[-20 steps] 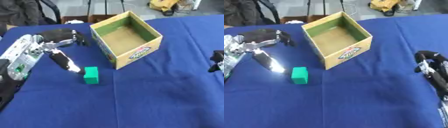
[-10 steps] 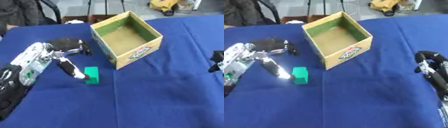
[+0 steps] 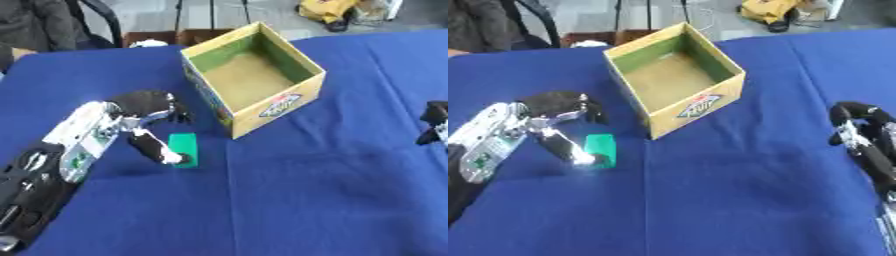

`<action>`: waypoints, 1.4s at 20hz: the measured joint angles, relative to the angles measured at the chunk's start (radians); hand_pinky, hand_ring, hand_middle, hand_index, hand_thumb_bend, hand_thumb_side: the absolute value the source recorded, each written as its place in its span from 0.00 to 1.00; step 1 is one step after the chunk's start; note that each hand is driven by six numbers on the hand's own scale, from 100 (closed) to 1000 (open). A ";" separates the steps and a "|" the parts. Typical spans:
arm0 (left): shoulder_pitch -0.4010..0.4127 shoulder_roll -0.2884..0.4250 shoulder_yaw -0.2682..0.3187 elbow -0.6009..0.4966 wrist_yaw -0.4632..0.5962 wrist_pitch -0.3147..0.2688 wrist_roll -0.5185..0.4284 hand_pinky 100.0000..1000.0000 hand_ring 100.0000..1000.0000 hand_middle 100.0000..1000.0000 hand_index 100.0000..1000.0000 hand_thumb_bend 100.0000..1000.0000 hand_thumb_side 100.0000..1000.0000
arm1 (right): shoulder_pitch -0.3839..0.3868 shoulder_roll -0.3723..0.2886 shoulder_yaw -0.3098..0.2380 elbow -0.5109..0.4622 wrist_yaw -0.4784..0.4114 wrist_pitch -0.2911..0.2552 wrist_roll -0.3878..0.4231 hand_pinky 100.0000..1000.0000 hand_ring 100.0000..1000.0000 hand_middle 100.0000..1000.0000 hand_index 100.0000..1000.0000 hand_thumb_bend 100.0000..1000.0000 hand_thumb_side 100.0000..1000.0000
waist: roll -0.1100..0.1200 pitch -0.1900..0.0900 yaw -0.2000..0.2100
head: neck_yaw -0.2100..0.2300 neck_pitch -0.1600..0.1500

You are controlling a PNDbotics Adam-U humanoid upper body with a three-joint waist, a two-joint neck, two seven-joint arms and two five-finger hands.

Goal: Pick up objects on the table and place them in the box.

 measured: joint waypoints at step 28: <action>-0.009 0.000 0.056 -0.012 0.056 0.059 0.101 0.39 0.24 0.19 0.37 0.32 0.29 | -0.001 0.000 0.000 0.000 0.000 0.000 0.000 0.42 0.37 0.53 0.72 0.32 0.57 | 0.000 -0.002 0.003 | -0.001 0.000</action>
